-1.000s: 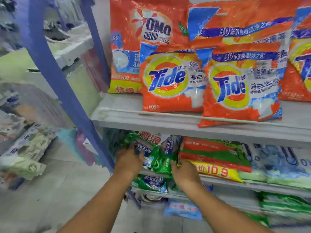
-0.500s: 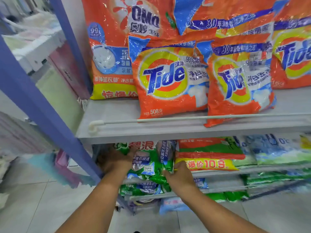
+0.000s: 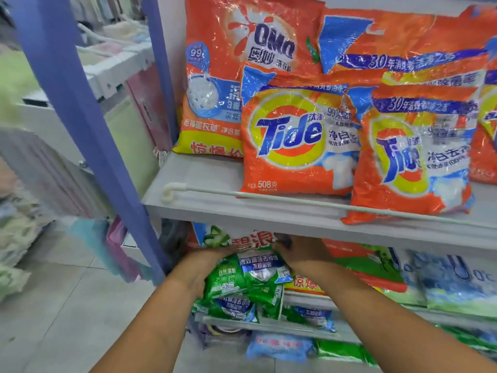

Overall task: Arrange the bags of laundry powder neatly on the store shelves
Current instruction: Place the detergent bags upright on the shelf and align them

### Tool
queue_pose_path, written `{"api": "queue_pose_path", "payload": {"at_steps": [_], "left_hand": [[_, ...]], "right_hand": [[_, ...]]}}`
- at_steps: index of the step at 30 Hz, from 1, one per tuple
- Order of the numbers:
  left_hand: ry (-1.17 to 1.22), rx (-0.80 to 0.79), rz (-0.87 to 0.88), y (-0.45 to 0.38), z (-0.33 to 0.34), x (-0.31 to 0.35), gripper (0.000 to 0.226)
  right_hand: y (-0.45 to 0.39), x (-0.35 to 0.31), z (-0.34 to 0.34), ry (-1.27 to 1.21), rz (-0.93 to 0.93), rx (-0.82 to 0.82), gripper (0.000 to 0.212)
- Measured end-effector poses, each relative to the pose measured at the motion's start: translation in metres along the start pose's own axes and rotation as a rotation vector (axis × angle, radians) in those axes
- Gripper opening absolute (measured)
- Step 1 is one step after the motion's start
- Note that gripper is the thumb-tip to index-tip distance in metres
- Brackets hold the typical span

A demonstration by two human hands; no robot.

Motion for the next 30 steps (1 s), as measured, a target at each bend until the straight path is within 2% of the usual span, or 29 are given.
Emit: {"api": "queue_pose_path", "payload": {"at_steps": [2, 5, 9, 12, 15, 18, 19, 22, 24, 27, 28, 30], "left_hand": [[0.109, -0.01, -0.057, 0.015, 0.006, -0.021, 0.039], [0.249, 0.17, 0.078, 0.028, -0.013, -0.045, 0.026], [0.423, 0.25, 0.119, 0.057, -0.025, -0.08, 0.029], [0.608, 0.21, 0.076, 0.075, -0.024, -0.099, 0.036], [0.714, 0.121, -0.054, 0.092, -0.012, -0.119, 0.039], [0.736, 0.129, -0.055, 0.102, -0.016, -0.126, 0.053], [0.733, 0.14, -0.038, 0.105, -0.021, -0.125, 0.053], [0.682, 0.128, 0.008, 0.111, -0.035, -0.124, 0.04], [0.621, 0.154, 0.019, 0.11, -0.046, -0.123, 0.037], [0.499, 0.191, 0.062, 0.107, -0.062, -0.116, 0.037], [0.468, 0.193, 0.068, 0.106, -0.067, -0.113, 0.037], [0.427, 0.152, 0.067, 0.103, -0.074, -0.108, 0.037]], "right_hand": [[-0.003, 0.0, 0.002, -0.014, -0.055, 0.013, 0.047], [-0.007, 0.0, 0.004, 0.03, -0.135, 0.045, 0.043], [-0.006, -0.006, 0.003, 0.147, -0.213, 0.07, 0.036], [-0.012, -0.012, 0.004, 0.132, -0.241, 0.036, 0.042], [-0.025, -0.02, 0.013, 0.03, -0.284, -0.045, 0.059], [-0.031, -0.027, 0.026, -0.181, -0.234, -0.249, 0.059], [-0.035, -0.028, 0.029, -0.23, -0.214, -0.299, 0.066], [-0.043, -0.041, 0.034, -0.386, -0.261, -0.361, 0.097], [-0.043, -0.049, 0.037, -0.447, -0.272, -0.435, 0.103], [-0.039, -0.055, 0.042, -0.361, -0.255, -0.493, 0.081], [-0.036, -0.058, 0.042, -0.327, -0.248, -0.507, 0.081], [-0.03, -0.059, 0.039, -0.278, -0.204, -0.496, 0.101]]}}
Point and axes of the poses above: each hand's wrist, its own y-axis away from the middle knuckle, its own z-axis out of the palm, x = y × z, the point moved 9 cm from there along -y, towards the middle knuckle, and after that the axes turned 6 degrees about x, right-handed, at the moved point
